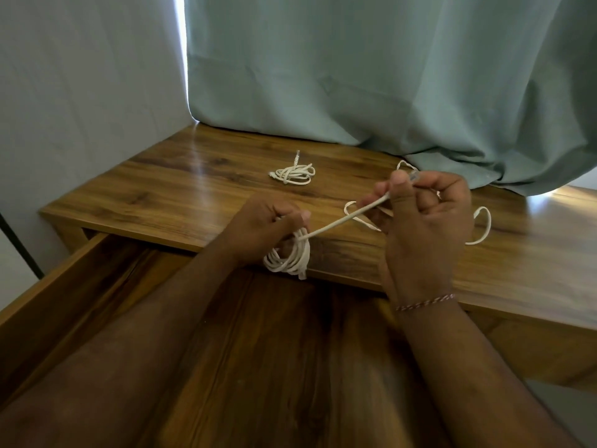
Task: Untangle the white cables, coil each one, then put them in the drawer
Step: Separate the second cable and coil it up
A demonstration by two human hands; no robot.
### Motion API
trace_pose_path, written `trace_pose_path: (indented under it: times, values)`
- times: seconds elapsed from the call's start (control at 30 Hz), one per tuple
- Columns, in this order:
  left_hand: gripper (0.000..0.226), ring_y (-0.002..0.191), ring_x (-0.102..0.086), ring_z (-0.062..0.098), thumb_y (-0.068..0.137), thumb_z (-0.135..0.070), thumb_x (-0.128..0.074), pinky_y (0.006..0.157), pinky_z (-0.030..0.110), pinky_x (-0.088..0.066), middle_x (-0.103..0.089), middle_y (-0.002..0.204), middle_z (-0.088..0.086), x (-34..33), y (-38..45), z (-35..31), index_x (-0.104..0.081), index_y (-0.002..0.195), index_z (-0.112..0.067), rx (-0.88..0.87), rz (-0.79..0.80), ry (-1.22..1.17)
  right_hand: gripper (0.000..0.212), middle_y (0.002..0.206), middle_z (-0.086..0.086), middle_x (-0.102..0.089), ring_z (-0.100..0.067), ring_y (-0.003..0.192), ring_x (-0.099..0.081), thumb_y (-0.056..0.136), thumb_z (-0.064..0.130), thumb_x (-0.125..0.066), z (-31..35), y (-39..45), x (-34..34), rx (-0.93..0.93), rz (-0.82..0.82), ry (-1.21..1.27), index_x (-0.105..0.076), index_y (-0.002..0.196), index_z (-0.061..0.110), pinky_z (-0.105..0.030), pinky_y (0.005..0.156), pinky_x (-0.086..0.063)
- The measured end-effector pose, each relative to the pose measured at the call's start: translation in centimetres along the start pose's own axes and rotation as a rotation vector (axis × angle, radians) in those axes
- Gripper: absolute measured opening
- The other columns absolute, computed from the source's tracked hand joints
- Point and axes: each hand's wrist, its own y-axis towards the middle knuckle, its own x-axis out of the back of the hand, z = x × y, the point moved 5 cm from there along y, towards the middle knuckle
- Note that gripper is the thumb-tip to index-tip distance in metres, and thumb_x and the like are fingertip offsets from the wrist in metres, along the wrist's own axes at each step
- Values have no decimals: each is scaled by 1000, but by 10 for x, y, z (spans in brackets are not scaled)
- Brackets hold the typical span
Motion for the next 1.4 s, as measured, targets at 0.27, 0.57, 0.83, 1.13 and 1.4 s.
trace_pose_path:
  times: [0.27,0.57,0.83,1.13,1.4]
  values:
    - [21,55,-61,8,83,-17,-81,50,20,-48,-67,68,-3,-3,-3,7,-64,89,-7,148,156,-306,20,85,-11,-72,-15,70,-67,96,1,-66,-61,21,25,-221,-36,66,-52,105,11,-25,61,-55]
    - [34,63,-46,28,84,-36,-76,57,34,-51,-35,76,14,2,4,28,-57,82,-8,388,-191,-821,20,84,2,-72,-16,72,-69,99,-1,-61,-83,11,7,-167,303,-277,-72,112,9,-32,71,-61]
    - [32,47,-37,12,99,-34,-66,55,27,-45,-35,47,-5,-26,3,11,-69,75,-12,485,-339,-898,26,94,20,-63,9,90,-58,96,16,-70,-77,-6,-8,202,494,-861,-75,121,23,-4,75,-41]
    - [39,43,-39,8,102,-27,-61,44,21,-37,-52,51,-2,-45,0,-18,-71,66,-18,403,-204,-727,15,91,-8,-78,-29,85,-76,89,-1,-73,-87,6,8,-201,328,-499,-74,98,10,-53,75,-64]
    - [24,45,-54,1,99,-30,-67,47,17,-41,-66,60,-8,-44,-2,-17,-68,90,-8,350,-234,-360,14,80,-11,-71,-20,66,-66,95,-1,-60,-82,6,16,-527,112,-96,-68,91,9,-30,56,-55]
